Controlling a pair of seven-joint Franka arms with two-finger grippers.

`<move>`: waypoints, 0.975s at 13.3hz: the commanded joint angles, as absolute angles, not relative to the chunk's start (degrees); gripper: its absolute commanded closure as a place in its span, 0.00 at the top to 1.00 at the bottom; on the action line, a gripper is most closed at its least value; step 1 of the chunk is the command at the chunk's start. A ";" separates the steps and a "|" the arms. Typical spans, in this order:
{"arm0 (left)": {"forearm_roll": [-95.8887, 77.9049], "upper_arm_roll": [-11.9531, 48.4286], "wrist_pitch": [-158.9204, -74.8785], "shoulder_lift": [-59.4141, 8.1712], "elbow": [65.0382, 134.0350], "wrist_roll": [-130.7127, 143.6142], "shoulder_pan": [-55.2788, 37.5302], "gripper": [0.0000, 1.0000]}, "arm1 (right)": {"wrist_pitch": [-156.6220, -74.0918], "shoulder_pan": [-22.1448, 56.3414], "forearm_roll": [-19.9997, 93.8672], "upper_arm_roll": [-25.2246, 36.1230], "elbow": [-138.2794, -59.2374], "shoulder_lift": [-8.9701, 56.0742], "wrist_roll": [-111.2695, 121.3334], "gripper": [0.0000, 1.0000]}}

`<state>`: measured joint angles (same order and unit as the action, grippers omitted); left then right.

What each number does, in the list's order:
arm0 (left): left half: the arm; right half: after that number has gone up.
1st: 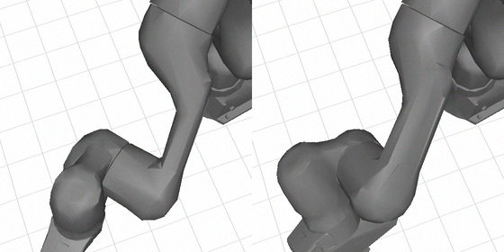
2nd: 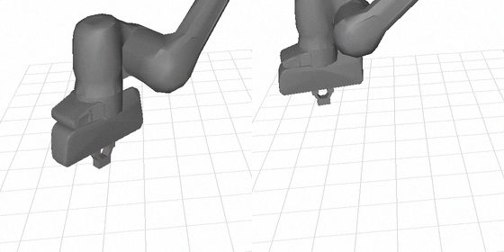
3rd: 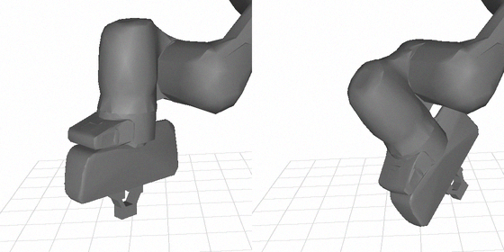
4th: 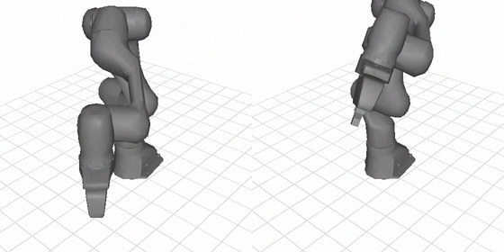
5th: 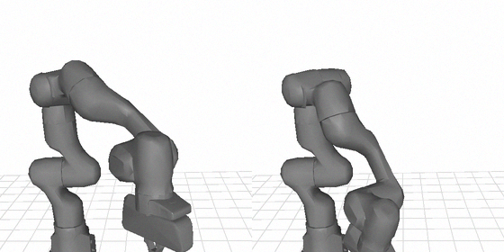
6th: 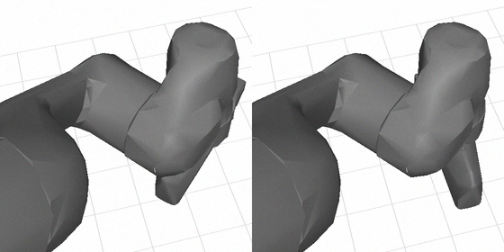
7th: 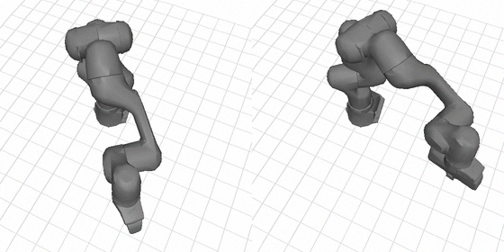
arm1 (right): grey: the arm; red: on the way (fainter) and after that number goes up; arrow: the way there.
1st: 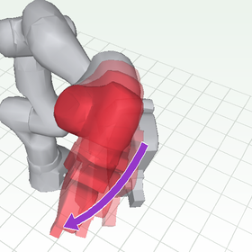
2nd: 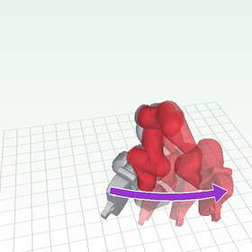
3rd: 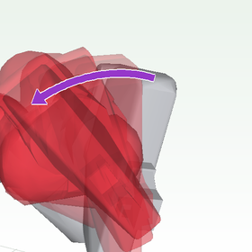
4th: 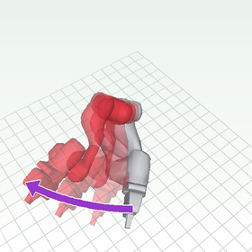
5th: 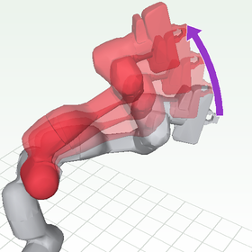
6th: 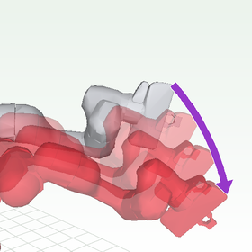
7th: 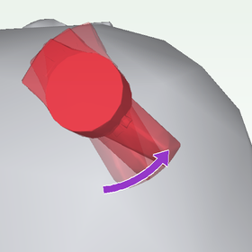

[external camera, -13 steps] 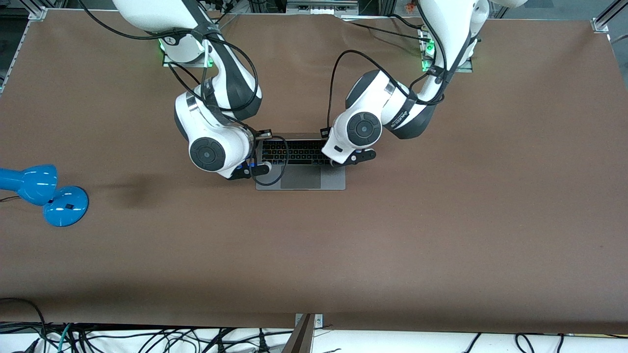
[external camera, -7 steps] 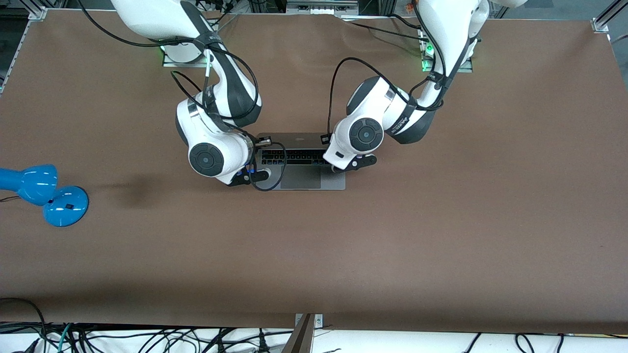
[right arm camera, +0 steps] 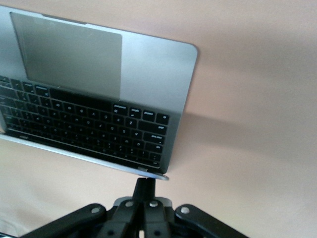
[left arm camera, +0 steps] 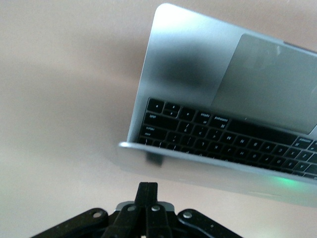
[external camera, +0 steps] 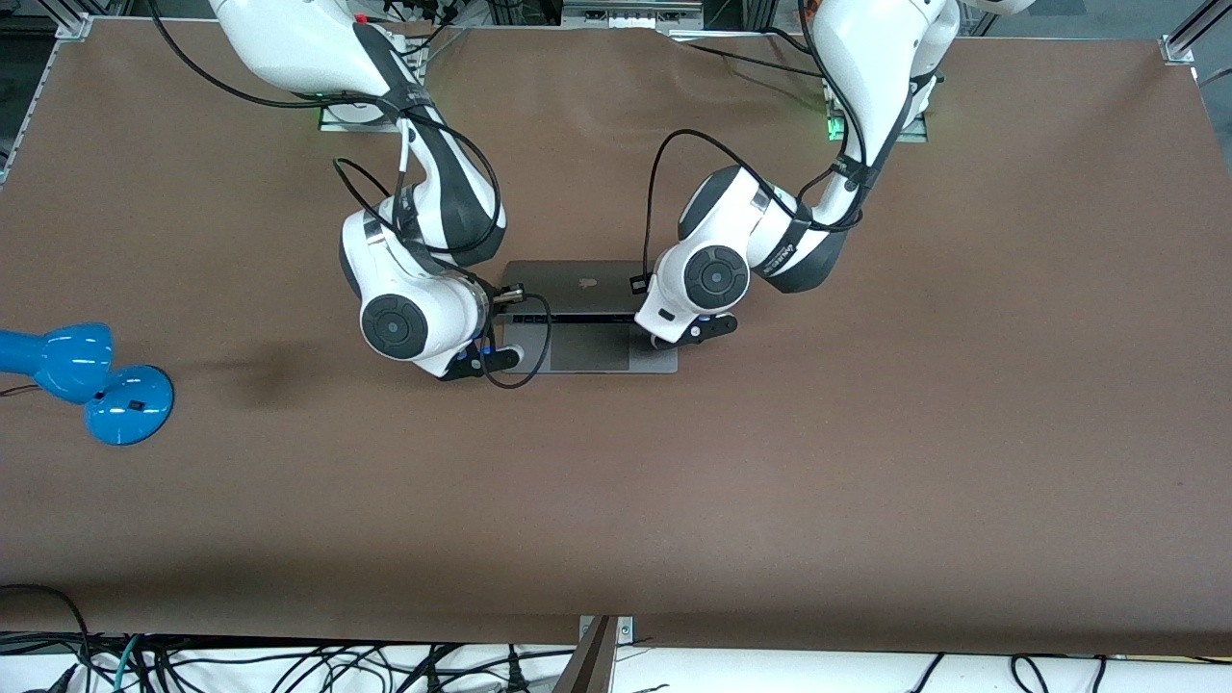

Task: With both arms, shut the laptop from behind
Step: 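Push the screen forward with both grippers, tilting it toward the keyboard, then press the screen down flat onto the keyboard with both grippers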

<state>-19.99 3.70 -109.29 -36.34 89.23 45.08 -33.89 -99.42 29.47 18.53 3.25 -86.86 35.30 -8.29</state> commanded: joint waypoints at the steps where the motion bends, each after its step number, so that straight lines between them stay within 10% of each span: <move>1: -18.37 3.96 -110.04 -38.05 87.36 43.95 -33.22 0.00 | -101.68 28.92 17.58 2.99 -85.34 37.44 -7.38 0.00; 13: -18.63 3.96 -115.22 -41.66 87.19 43.59 -33.22 0.00 | -108.63 28.92 17.23 2.99 -85.34 40.87 -7.03 0.00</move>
